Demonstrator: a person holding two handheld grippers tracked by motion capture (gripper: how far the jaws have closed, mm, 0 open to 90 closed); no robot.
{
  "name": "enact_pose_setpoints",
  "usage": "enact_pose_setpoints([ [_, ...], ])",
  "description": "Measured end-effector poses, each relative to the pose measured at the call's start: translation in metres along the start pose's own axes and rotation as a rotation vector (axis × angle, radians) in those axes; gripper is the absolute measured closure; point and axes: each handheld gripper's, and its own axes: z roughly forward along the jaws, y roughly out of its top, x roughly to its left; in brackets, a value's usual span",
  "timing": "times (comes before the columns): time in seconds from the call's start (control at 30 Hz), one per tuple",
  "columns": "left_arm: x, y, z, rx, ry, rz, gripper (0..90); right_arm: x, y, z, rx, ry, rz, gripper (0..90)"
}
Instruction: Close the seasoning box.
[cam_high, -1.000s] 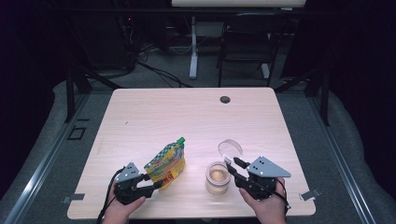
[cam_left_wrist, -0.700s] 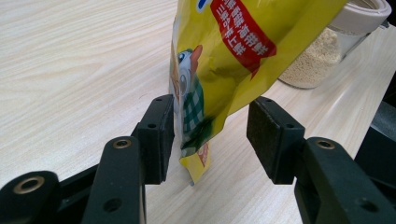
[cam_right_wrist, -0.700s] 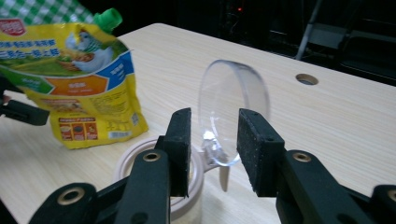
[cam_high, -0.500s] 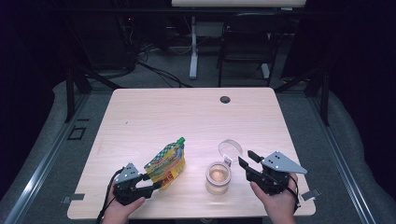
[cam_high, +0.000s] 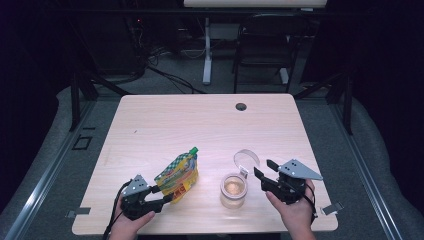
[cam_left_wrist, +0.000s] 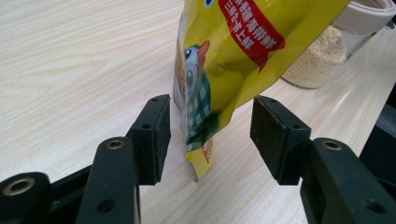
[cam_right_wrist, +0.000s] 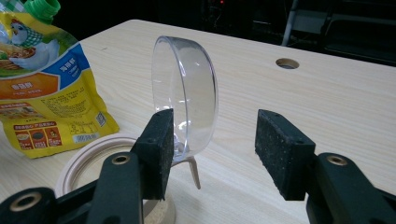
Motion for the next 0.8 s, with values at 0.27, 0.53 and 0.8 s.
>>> enact_pose_setpoints([
  [0.27, 0.000, -0.001, -0.001, 0.000, -0.001, 0.002, 48.1, -0.002, -0.002, 0.011, 0.015, 0.027, 0.014, 49.9],
  [0.53, 0.001, -0.002, -0.004, -0.006, 0.002, -0.008, 48.0, -0.001, 0.000, 0.015, 0.020, 0.031, 0.002, 53.1],
  [0.8, 0.001, -0.003, -0.006, -0.005, 0.007, -0.012, 48.0, 0.000, 0.001, 0.018, 0.023, 0.039, -0.003, 53.9],
])
